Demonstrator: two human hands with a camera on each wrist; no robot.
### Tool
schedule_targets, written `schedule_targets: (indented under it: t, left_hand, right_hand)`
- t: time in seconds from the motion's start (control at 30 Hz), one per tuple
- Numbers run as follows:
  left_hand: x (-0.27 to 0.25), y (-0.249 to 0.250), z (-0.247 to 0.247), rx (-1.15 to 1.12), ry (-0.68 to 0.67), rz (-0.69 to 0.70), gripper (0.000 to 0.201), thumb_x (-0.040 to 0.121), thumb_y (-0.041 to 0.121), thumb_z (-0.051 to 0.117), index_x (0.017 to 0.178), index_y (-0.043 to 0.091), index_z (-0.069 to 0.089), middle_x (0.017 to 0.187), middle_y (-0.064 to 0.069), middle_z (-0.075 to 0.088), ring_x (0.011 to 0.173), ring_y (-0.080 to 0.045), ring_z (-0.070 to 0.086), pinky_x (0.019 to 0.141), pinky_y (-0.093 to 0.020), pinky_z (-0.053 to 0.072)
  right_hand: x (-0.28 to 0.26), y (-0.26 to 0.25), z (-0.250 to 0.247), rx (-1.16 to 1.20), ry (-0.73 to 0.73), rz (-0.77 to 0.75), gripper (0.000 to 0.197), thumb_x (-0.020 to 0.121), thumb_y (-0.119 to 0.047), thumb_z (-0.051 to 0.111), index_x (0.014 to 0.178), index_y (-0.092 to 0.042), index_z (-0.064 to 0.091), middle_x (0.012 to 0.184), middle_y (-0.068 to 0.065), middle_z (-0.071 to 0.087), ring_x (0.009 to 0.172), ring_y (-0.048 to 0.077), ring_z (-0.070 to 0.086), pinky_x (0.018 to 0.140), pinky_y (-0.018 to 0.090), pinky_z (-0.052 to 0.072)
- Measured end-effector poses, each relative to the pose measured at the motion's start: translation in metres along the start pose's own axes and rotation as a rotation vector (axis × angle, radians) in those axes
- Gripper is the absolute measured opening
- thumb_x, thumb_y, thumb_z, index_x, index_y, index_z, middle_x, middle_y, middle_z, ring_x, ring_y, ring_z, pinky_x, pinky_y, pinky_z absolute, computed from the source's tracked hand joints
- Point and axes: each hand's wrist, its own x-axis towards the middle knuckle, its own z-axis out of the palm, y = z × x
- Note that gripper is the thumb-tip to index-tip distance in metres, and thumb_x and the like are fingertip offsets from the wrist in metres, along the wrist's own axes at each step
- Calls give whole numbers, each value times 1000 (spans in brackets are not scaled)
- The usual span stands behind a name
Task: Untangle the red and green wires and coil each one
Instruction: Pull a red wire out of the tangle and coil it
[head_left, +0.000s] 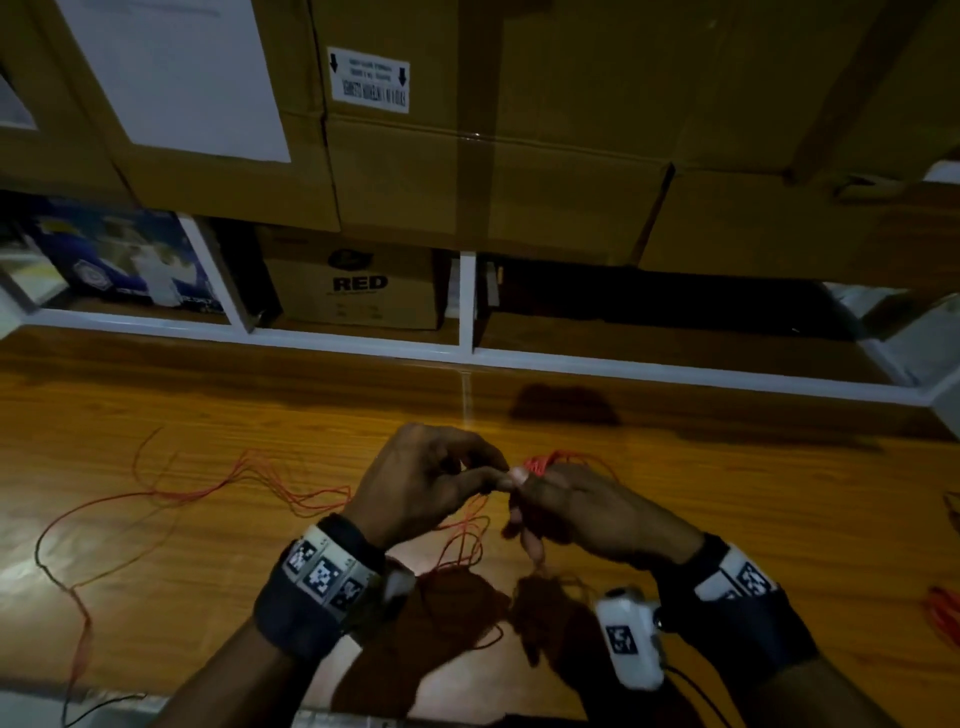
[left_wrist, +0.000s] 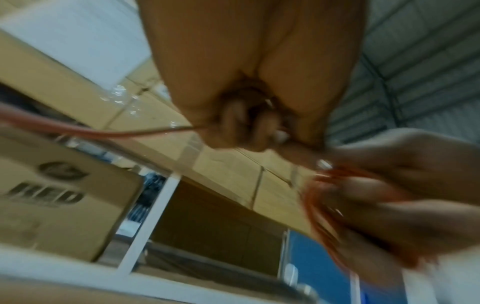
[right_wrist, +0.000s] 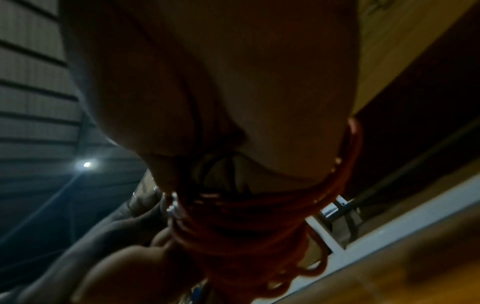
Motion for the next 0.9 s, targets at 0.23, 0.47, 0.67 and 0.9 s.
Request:
schedule_targets:
  t: [0.23,0.47,0.67,0.9]
  left_hand:
    - [13,-2,-9,-359,-77,28,15,82,12,79,93,2,80,84,-5,78,76,-20,75,69,-28,60]
    - [14,-16,32,-735,78,-135,14,85,10,72,81,19,82,73,-5,72,59,-19,59,51,-24,44]
    - [-3,4,72,-807,43,-153,36,103,17,54,75,24,76,58,-8,56,48,-17,40,50,-25,27]
    - [-28,0,70,-175,-57,-115,23,100,43,60,101,29,78,65,9,67,55,-9,60,52,-32,46]
  right_hand:
    - [-6,1,12,292,-316,-126,45,108,-40,42,95,-3,65,99,40,65,68,14,63,63,28,42]
    - [-18,-11,6,706,-403,-276,29,105,-33,46,99,-10,62,99,22,67,73,20,61,76,41,43]
    - [-17,-29,-10,1292,13,-543,38,104,-41,35,103,-10,57,89,8,70,112,28,60,101,39,50]
    - [-8,4,-42,-37,1000,-327,46,111,-36,36,85,-17,68,83,-4,72,88,6,68,88,29,47]
